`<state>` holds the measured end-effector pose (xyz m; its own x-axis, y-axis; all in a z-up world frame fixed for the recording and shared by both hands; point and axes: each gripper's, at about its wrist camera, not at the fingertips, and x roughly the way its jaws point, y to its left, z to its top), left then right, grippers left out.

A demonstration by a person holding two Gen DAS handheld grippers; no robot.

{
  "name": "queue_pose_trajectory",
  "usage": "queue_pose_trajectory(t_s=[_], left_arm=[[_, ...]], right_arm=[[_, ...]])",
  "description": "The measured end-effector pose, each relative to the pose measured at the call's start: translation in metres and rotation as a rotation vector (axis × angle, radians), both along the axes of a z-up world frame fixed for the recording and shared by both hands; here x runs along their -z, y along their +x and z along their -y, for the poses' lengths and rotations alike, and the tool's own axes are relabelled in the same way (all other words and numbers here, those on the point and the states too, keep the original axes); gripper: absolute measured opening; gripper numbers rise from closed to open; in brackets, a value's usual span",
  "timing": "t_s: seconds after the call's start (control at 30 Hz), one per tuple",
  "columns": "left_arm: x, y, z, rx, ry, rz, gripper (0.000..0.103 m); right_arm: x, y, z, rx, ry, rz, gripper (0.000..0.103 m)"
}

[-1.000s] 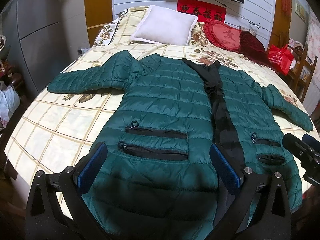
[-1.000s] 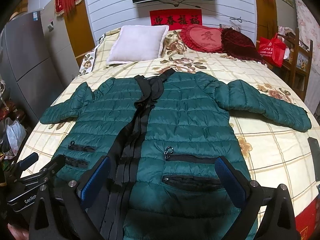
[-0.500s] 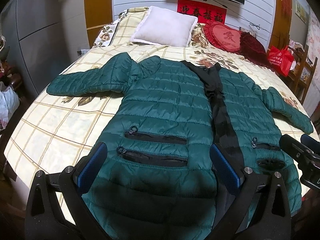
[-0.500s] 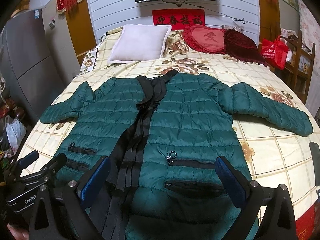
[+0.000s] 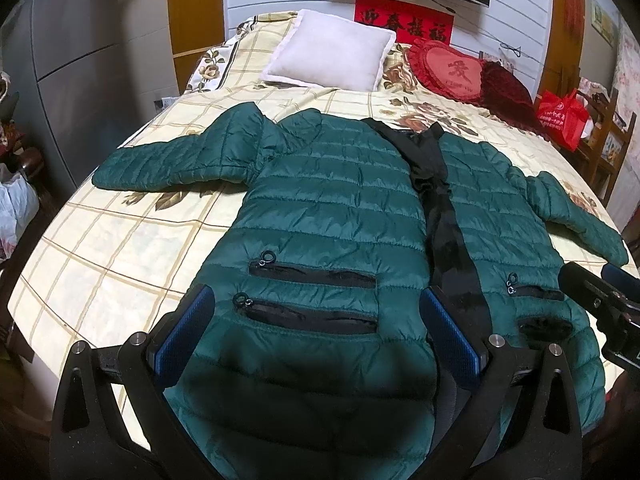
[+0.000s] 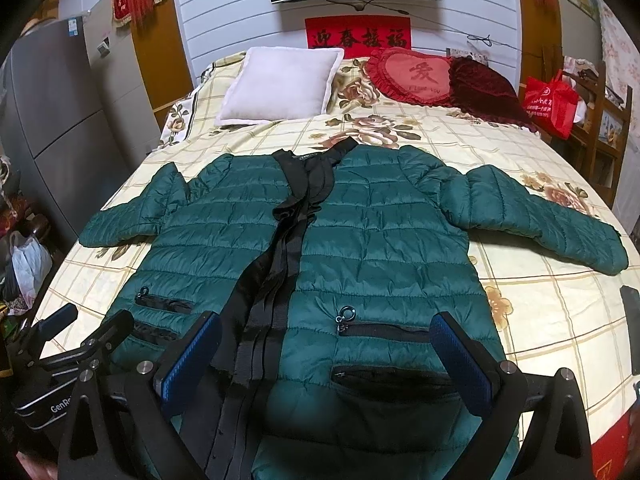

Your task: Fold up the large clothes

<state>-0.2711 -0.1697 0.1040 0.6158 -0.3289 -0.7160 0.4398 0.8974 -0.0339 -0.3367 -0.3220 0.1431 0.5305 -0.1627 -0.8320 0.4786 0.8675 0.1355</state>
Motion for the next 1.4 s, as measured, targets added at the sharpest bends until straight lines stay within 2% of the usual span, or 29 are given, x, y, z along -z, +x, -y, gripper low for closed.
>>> queue_pose_trajectory(t_s=[0.27,0.5,1.03,1.23,1.4], left_arm=[[0.004,0.0,0.002,0.002,0.004,-0.005,0.102],[-0.004,0.018,0.0,-0.012,0.009,0.006,0.102],[-0.028,0.113,-0.031,-0.135,0.011,0.029,0.102],[-0.025,0.155,-0.053,-0.181,-0.001,0.005,0.102],[-0.016,0.186,-0.071,-0.243,0.027,0.007,0.102]], right_arm=[[0.003,0.006,0.002,-0.002,0.007,-0.007,0.103],[0.005,0.019,0.009,-0.01,0.007,-0.014,0.103],[0.006,0.08,0.045,-0.003,0.005,0.009,0.103],[0.019,0.104,0.058,-0.011,0.022,-0.002,0.103],[0.03,0.117,0.069,-0.007,0.02,-0.024,0.103]])
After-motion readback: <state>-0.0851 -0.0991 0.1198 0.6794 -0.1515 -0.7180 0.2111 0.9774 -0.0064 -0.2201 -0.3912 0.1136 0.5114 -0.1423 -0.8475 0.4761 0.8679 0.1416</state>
